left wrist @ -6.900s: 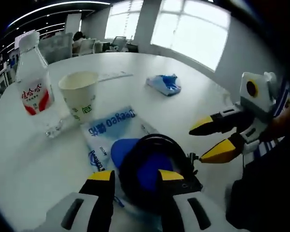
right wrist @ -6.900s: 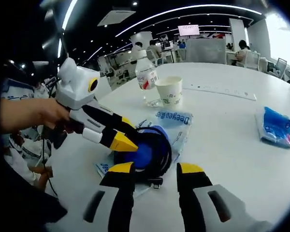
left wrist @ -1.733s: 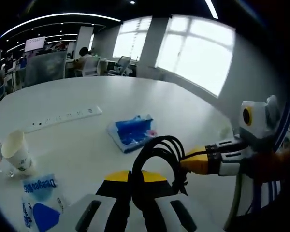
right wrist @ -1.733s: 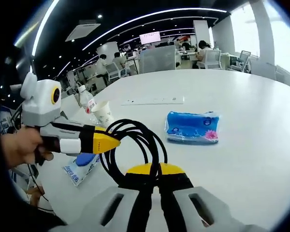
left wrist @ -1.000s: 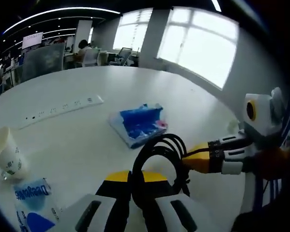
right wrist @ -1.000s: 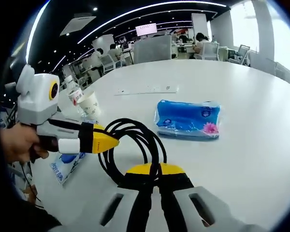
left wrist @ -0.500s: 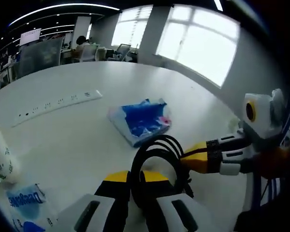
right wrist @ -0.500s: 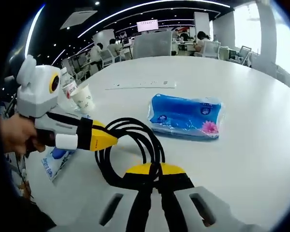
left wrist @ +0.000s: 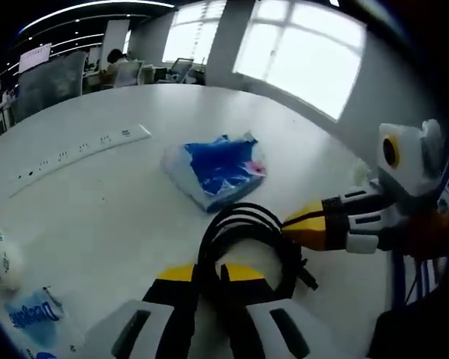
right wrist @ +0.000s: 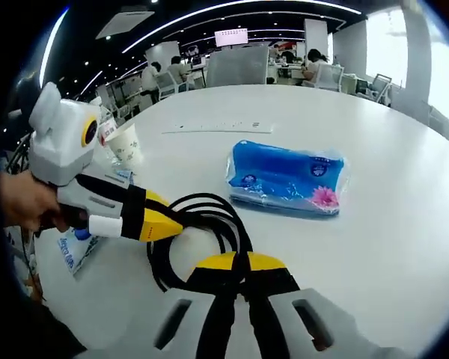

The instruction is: Arrange the tabletop items into an orderly group along one side of the table until the central work area is clear of visible clutter.

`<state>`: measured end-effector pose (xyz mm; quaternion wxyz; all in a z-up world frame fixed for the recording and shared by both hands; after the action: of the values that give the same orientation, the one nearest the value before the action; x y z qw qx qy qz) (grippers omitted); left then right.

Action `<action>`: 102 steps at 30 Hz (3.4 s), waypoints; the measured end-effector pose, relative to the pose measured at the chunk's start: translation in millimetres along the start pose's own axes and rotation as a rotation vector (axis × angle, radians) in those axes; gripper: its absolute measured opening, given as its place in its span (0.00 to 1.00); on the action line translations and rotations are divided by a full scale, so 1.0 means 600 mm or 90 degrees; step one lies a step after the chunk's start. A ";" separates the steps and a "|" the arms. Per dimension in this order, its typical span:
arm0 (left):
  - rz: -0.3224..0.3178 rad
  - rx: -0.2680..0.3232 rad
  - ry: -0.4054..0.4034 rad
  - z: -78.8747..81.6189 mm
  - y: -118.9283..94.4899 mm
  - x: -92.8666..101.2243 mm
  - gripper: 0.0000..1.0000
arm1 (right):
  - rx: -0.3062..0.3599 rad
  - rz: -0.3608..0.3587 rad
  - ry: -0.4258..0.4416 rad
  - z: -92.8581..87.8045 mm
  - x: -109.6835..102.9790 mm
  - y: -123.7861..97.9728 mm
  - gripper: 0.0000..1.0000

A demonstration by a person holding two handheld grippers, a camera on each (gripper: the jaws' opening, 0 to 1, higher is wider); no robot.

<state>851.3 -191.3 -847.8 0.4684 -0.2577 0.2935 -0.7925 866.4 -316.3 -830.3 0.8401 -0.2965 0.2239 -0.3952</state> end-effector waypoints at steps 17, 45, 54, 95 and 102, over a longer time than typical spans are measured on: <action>0.018 0.036 -0.006 0.018 -0.035 0.003 0.30 | 0.071 0.033 0.002 0.030 -0.011 -0.018 0.19; -0.013 0.055 0.165 -0.005 -0.187 -0.076 0.47 | 0.121 0.082 0.045 0.016 -0.123 -0.101 0.71; -0.030 0.027 0.232 -0.028 -0.199 -0.104 0.46 | 0.118 0.095 0.047 -0.016 -0.185 -0.112 0.72; -0.080 -0.084 0.377 -0.051 -0.150 -0.193 0.28 | -0.012 0.215 0.069 -0.120 -0.398 -0.050 0.34; -0.078 -0.088 0.382 -0.055 -0.143 -0.201 0.23 | -0.025 0.222 0.042 -0.127 -0.413 -0.037 0.25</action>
<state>829.7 -42.8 -826.0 0.2933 -0.0606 0.4554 -0.8384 662.4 -154.6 -835.6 0.8821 -0.2563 0.3074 -0.2486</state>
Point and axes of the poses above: the point that each gripper's makers call its tool centre point, and the gripper's own axes: y roughly forward along the fingers, x roughly to its right, z roughly out of its top, the point moved 4 cm from there along -y, roughly backward along the fingers, and after that the axes turned 5 degrees about y, right-handed, at the moved point
